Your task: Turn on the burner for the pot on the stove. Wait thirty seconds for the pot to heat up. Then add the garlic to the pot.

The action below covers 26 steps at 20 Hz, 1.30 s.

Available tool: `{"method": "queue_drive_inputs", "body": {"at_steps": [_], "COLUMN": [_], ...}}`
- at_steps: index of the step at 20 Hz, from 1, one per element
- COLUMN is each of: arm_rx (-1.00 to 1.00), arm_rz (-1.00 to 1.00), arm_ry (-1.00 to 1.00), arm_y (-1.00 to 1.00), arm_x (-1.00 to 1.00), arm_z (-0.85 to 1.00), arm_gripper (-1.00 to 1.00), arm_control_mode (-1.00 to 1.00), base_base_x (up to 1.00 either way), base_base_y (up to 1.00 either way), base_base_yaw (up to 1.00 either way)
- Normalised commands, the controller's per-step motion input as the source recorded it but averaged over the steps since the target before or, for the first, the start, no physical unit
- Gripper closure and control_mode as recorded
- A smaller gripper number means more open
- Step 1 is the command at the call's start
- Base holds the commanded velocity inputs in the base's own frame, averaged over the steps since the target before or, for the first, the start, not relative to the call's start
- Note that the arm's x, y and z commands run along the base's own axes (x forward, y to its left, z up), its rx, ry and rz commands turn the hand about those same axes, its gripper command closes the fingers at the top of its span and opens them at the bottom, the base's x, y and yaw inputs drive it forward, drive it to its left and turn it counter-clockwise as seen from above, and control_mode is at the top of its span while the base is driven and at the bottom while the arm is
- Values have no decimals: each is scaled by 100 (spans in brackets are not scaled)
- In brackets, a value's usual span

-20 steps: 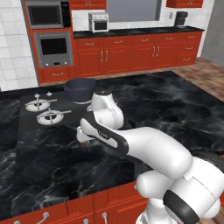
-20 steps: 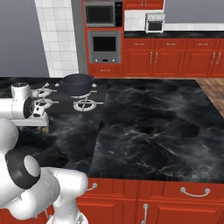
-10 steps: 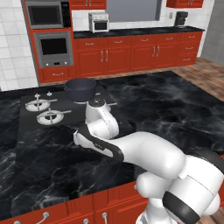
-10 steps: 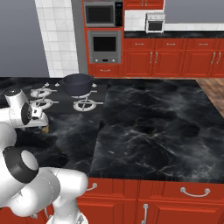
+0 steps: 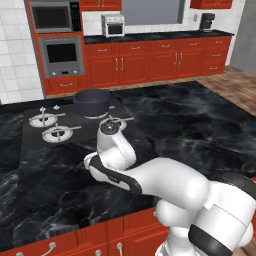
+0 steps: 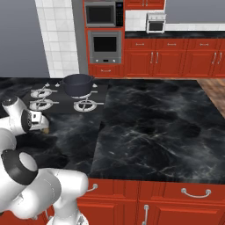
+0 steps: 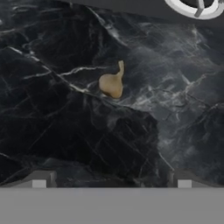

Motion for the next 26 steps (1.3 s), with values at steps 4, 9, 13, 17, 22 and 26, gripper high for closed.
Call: {"method": "queue_drive_inputs", "body": {"at_steps": [4, 9, 13, 17, 22, 26], "arm_rx": [-1, 0, 0, 0, 0, 0], "arm_rz": [0, 0, 0, 0, 0, 0], "arm_ry": [-8, -2, 0, 0, 0, 0], "arm_y": [0, 0, 1, 7, 20, 23], "arm_x": [17, 32, 36, 38, 41, 38], "arm_z": [-12, -15, -16, -10, -11, -16], "arm_gripper": [-100, -100, -100, -100, -100, -100], "arm_control_mode": [-100, -100, -100, -100, -100, -100], "base_base_x": [0, 0, 0, 0, 0, 0], "base_base_y": [0, 0, 0, 0, 0, 0], "base_base_yaw": [0, 0, 0, 0, 0, 0]}}
